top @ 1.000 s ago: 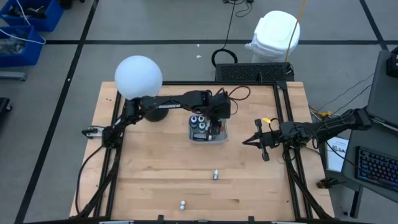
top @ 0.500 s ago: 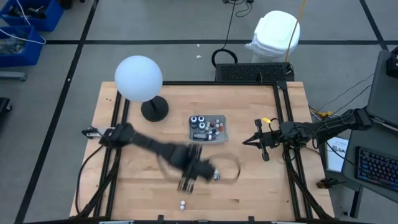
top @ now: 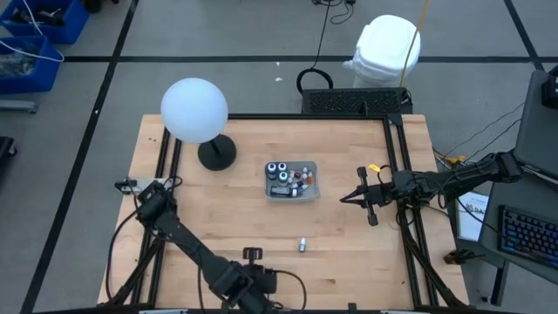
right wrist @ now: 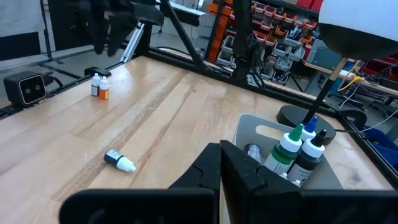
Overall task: Pick & Place food coloring
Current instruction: Put the small yellow food coloring bottle into the gray bin
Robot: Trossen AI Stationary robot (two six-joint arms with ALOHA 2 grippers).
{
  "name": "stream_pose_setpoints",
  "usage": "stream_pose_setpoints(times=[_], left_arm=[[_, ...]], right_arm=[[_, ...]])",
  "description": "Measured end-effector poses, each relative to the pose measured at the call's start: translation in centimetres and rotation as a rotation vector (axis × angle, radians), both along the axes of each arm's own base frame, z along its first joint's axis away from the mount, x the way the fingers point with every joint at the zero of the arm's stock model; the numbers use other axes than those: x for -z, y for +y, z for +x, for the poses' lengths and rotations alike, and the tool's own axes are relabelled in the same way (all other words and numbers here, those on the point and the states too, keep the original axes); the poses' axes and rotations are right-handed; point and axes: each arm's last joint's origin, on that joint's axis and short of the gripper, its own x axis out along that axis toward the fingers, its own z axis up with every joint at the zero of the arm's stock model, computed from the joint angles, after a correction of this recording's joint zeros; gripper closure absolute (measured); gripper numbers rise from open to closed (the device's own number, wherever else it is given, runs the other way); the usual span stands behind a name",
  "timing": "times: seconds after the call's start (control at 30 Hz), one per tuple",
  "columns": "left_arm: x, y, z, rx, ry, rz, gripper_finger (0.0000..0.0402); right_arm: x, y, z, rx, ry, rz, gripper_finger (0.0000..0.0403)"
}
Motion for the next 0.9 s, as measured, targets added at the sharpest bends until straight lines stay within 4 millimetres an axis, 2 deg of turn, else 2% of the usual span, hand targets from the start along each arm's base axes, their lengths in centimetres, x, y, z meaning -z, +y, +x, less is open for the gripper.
stream_pose_setpoints(times=[0.07,0.17,0.37,0.63,0.9], left_arm=[[0.9,0.2,-0.1,-0.019,0.026,0.002,0.0272],[2.3,0.7,-0.4,0.043,0.092,0.032,0.0233],[3.1,1.3,-0.4,0.220,0.164,0.051,0.0195],[3.0,1.2,0.3,0.265,0.143,-0.025,0.0206],[2.8,-1.1,-0.6,0.362,0.077,-0.062,0.0232]], right_arm=[[0.0,0.0,0.0,0.000,0.000,0.001,0.0403],[0.0,0.0,0.0,0.000,-0.001,-0.004,0.0403],[0.0,0.0,0.0,0.000,0.001,-0.001,0.0403],[0.0,0.0,0.0,0.000,0.001,0.000,0.0403],[0.1,0.0,0.0,0.003,0.011,0.017,0.0403]])
